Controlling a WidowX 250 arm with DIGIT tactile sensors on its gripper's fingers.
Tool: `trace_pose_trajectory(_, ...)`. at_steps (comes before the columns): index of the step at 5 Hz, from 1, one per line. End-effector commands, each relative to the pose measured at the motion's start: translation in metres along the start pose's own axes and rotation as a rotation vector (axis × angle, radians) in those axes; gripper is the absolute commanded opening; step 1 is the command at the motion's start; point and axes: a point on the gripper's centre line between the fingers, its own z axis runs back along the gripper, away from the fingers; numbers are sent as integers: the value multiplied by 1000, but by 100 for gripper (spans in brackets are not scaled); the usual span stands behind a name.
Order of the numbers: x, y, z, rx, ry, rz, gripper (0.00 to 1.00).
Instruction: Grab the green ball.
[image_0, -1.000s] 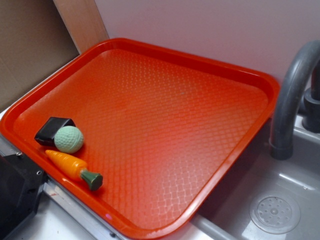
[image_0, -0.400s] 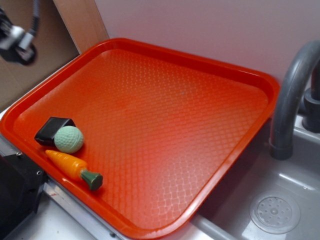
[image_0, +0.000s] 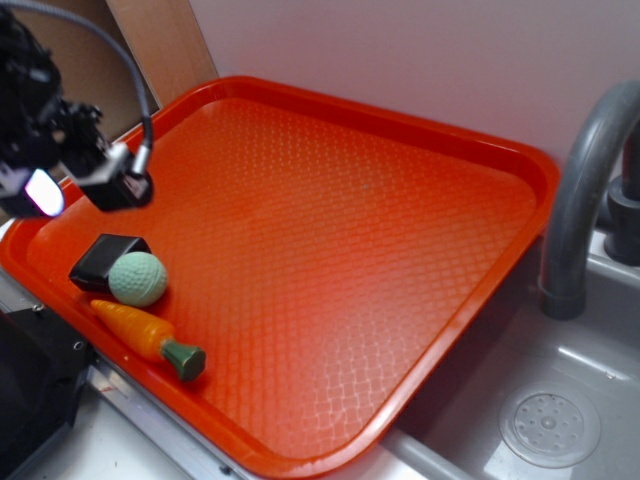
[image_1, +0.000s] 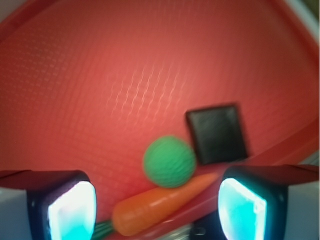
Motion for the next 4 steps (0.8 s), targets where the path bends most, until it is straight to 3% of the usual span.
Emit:
trace_pose_trajectory(1, -4, 3, -46, 64, 38, 3, 100)
trace_pose_trajectory(2, -8, 4, -64, 110, 52, -15, 97)
trace_pose_trajectory(3, -9, 5, -70, 144, 59, -2, 0)
trace_pose_trajectory(4, -4, 5, -70, 150, 56, -13, 0)
